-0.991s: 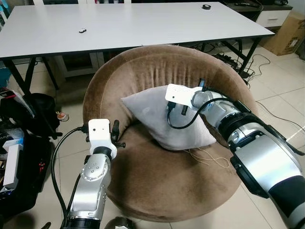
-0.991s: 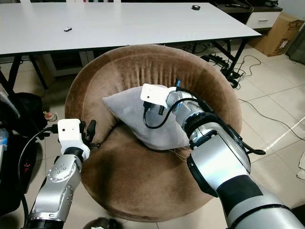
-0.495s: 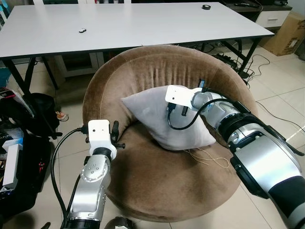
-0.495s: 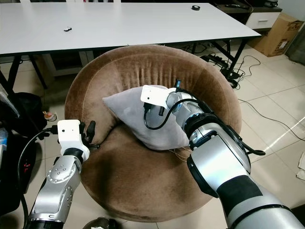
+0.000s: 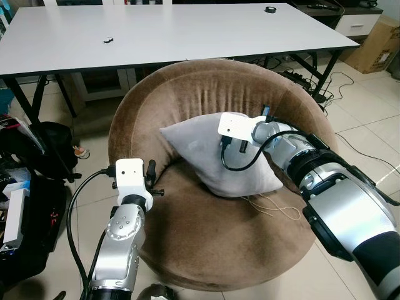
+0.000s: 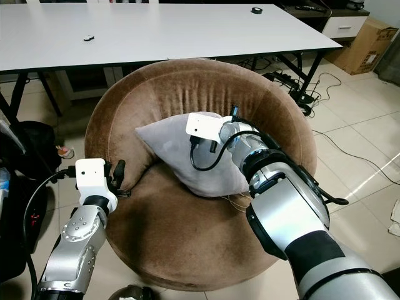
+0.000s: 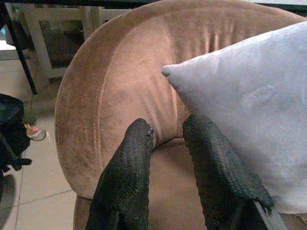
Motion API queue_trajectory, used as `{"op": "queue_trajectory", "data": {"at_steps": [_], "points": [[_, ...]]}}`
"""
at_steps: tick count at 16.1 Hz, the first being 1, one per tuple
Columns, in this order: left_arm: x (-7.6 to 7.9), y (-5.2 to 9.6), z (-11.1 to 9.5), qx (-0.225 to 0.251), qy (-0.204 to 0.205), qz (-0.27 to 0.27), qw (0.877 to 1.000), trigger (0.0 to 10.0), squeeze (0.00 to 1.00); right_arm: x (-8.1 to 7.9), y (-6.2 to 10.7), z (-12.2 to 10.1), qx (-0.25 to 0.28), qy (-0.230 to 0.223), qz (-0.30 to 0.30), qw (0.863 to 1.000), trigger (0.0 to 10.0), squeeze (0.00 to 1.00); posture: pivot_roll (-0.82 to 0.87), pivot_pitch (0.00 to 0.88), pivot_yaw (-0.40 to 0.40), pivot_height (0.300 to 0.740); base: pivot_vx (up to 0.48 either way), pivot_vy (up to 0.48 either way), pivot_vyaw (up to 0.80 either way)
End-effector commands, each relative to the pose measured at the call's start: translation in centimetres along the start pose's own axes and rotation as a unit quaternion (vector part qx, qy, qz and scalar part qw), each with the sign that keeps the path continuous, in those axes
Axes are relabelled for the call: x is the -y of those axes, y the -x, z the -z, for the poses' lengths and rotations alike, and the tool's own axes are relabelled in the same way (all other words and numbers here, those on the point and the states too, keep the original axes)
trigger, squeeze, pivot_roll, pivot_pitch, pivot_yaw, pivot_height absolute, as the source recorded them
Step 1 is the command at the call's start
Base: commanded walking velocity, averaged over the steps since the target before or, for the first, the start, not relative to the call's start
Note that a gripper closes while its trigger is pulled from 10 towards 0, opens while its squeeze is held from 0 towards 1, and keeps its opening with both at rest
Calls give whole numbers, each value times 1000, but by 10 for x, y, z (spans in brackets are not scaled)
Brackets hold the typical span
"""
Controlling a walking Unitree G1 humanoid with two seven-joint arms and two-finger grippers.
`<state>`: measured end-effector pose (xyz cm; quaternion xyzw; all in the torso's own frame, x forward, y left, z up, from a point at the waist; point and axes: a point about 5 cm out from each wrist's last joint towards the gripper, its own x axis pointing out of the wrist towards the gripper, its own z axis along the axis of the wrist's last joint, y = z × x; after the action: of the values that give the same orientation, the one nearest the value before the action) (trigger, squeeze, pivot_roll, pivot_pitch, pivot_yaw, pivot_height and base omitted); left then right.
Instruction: Move the pillow to the sofa from floor
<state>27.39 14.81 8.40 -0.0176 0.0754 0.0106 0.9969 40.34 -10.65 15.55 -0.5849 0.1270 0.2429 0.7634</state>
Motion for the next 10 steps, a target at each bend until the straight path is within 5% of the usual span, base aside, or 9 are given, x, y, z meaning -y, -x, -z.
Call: {"op": "queue_trajectory", "data": {"at_steps": [1,10], "points": [[4,1,-3,5,-2,0,1000,10000,0,-4,0,11,-18,1,-3,1000,10000,1000,24,0,-95,740,0,0,0],[4,2,-2,3,-1,-2,1000,10000,0,-5,0,12,-22,5,-6,1000,10000,1000,25,0,-101,740,0,0,0]]}}
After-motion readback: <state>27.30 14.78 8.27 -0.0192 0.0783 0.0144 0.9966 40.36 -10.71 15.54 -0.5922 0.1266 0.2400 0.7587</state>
